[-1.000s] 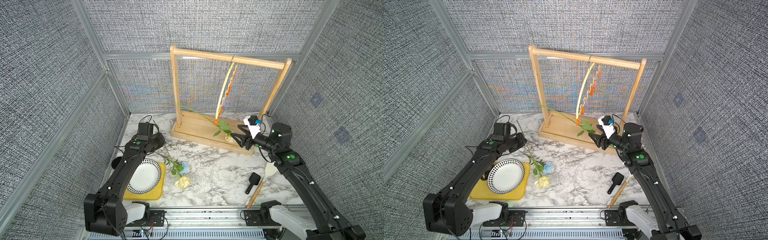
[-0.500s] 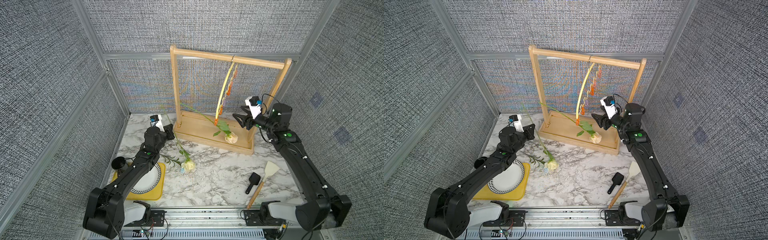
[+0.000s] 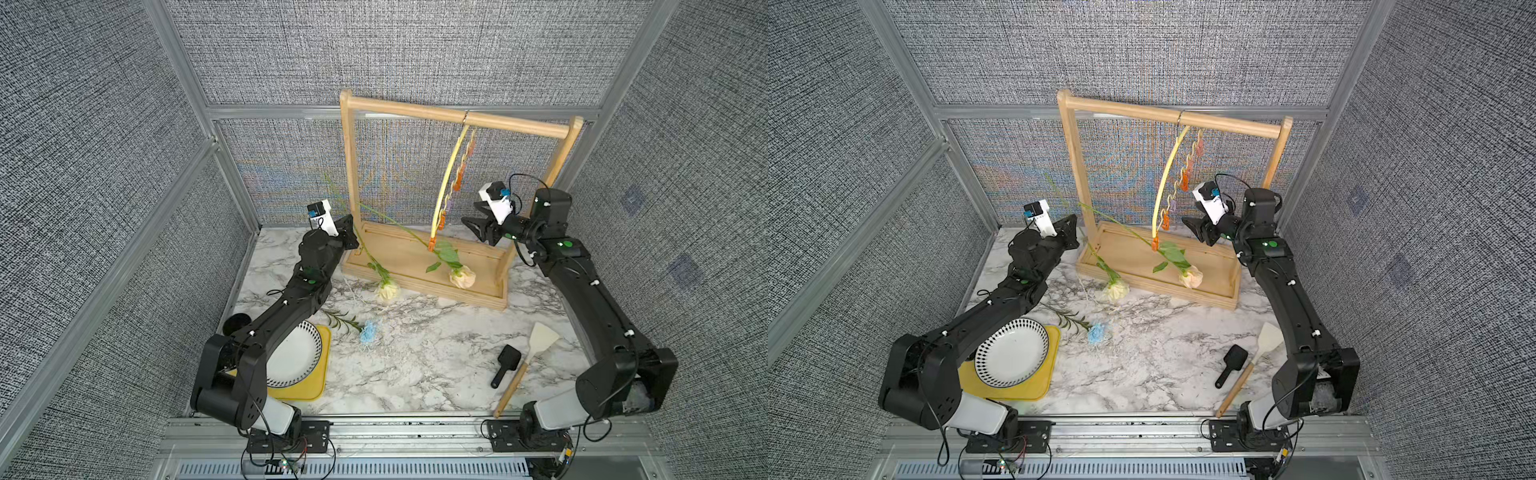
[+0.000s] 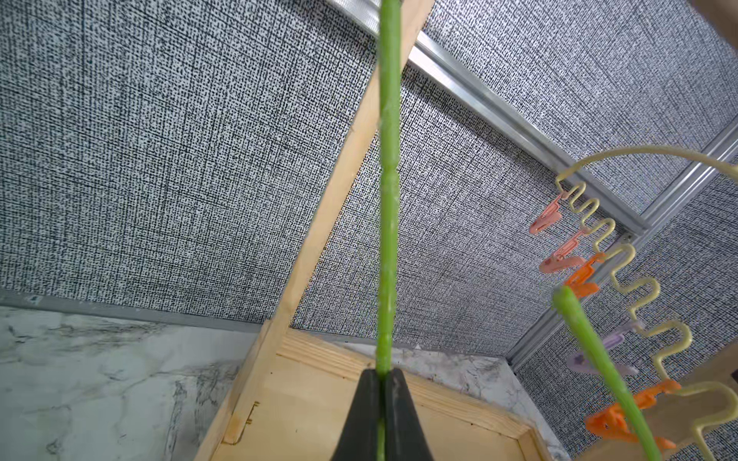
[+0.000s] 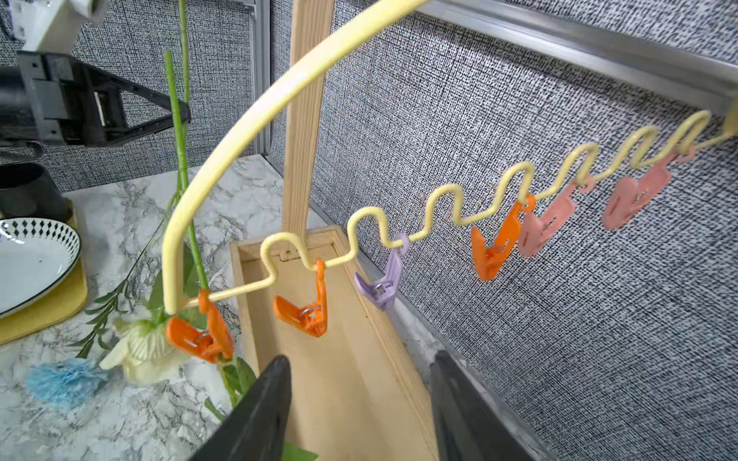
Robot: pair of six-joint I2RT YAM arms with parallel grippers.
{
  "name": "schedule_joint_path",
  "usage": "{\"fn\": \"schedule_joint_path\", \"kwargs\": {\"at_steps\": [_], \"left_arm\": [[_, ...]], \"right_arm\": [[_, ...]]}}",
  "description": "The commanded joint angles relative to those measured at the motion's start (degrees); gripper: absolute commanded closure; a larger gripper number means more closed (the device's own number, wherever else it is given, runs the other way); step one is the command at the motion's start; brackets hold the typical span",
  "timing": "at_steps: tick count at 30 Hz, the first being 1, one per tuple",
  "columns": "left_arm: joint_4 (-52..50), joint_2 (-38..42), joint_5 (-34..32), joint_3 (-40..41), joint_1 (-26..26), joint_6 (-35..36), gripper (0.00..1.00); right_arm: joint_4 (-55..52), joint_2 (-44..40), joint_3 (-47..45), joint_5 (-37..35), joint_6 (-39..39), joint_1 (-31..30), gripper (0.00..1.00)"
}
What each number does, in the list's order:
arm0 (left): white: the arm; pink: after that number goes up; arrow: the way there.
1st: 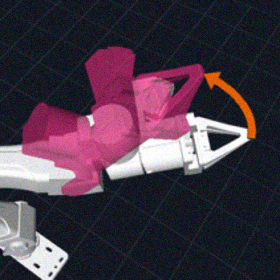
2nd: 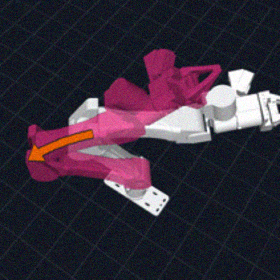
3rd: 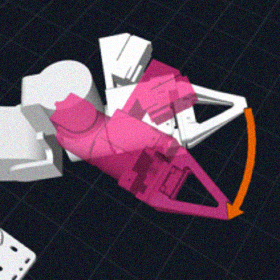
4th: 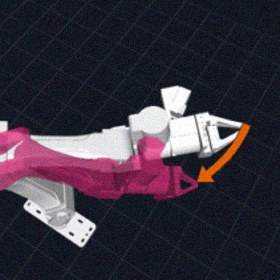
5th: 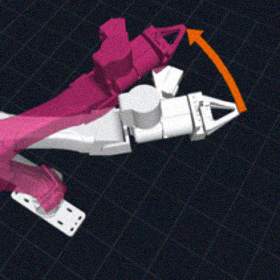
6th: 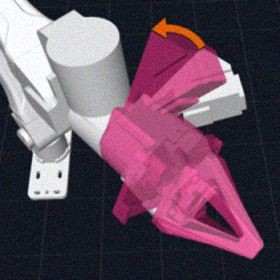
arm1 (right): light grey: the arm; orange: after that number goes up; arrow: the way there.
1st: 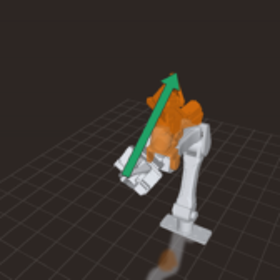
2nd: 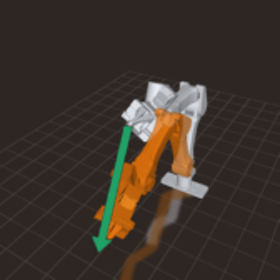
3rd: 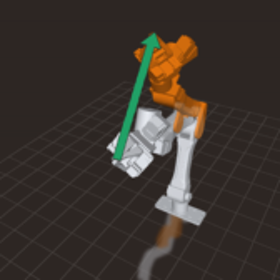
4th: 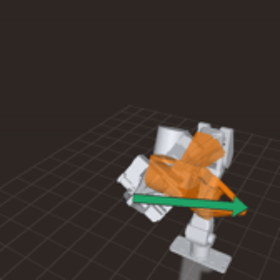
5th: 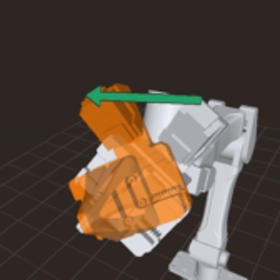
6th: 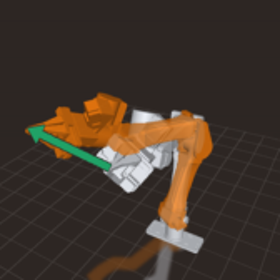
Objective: Dry the flowers on a clothes hanger
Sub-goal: Open the clamp at the hanger.
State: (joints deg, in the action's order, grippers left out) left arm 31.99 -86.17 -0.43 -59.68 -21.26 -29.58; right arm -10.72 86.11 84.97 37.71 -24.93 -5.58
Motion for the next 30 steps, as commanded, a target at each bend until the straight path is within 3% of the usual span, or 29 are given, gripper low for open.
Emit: {"fn": "schedule_joint_path", "kwargs": {"at_steps": [1,8,14,25,30], "left_arm": [[2.8,-1.3,-0.5,-1.8,-0.4,0.1,0.98],[8.9,-6.5,-1.0,-3.5,-1.0,-1.1,0.98],[14.5,-10.6,-1.4,-5.0,-3.4,4.0,0.98],[27.4,-16.5,-7.0,-1.3,-3.5,-2.7,0.98],[32.9,-20.1,-5.4,-2.0,-3.5,-8.6,0.98]], "right_arm": [[0.3,0.3,0.1,-0.1,-2.1,-0.2,0.43],[2.0,3.0,1.0,-0.3,-3.0,-0.6,0.44],[2.3,5.5,2.2,1.3,-4.8,-1.3,0.44],[2.2,6.4,1.8,5.7,-4.6,-1.4,0.44],[2.0,5.5,1.0,5.7,-4.5,-1.3,0.44]]}}
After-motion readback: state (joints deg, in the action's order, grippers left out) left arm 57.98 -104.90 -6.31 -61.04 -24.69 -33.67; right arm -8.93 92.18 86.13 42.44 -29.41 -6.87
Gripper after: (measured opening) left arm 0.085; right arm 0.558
